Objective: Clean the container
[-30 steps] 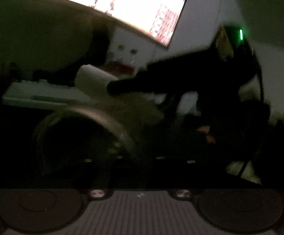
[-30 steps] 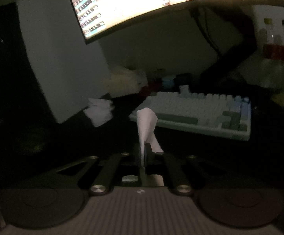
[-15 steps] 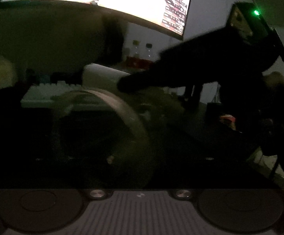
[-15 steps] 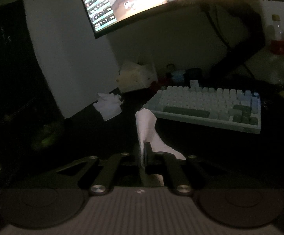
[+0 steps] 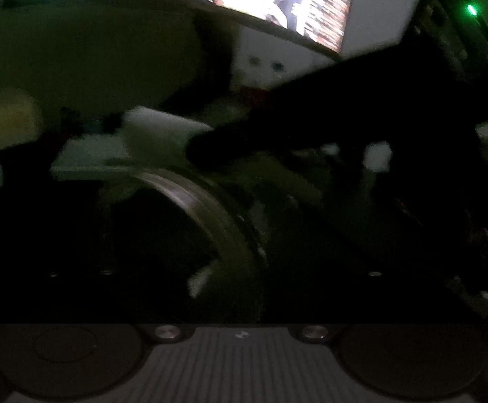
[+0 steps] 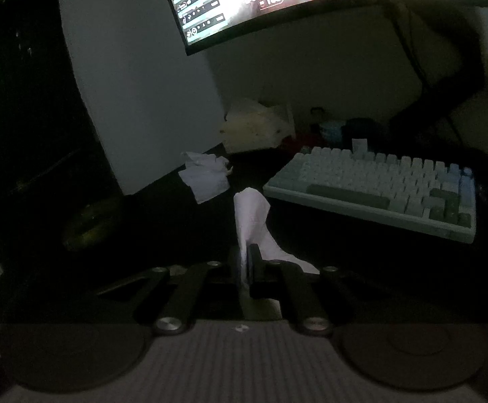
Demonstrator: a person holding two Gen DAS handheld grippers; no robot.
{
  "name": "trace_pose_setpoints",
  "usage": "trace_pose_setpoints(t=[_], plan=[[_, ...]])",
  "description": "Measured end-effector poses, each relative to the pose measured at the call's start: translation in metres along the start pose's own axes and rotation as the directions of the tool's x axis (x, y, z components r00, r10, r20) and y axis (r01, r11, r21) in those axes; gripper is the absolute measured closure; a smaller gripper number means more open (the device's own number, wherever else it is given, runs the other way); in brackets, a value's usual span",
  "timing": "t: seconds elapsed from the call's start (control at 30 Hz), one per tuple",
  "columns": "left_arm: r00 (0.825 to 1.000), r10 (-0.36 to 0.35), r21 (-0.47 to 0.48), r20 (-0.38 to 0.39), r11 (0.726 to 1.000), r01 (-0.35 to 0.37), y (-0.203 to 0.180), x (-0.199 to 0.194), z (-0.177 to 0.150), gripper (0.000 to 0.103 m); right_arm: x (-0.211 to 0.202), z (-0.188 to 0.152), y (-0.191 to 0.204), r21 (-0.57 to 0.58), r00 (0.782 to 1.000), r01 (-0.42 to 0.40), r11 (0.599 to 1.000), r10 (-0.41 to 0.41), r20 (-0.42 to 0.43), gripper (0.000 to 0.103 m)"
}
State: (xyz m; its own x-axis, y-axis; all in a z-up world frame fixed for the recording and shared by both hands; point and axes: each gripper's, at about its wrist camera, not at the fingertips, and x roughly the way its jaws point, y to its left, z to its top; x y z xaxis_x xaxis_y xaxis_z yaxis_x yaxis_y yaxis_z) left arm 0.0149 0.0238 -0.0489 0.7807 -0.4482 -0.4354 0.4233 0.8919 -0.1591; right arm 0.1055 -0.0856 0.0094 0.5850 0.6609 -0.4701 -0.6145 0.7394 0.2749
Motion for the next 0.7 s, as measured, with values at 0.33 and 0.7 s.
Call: trace_pose_setpoints(t=[0.33, 0.7], plan=[[1.000, 0.020, 0.005, -0.004, 1.000, -0.020, 0.0005, -0.0032, 0.0018, 0.000, -0.0014, 0.0010, -0.0027, 0.006, 1.000, 0.014, 1.000, -0.014, -0.002, 0.097], [1.000, 0.005, 0.040, -0.006, 0.999, -0.005, 0.0005, 0.0029, 0.0023, 0.000, 0.0035, 0.0029, -0.0063, 0.009, 0.999, 0.034, 0.999, -0.034, 0.000, 0.097]])
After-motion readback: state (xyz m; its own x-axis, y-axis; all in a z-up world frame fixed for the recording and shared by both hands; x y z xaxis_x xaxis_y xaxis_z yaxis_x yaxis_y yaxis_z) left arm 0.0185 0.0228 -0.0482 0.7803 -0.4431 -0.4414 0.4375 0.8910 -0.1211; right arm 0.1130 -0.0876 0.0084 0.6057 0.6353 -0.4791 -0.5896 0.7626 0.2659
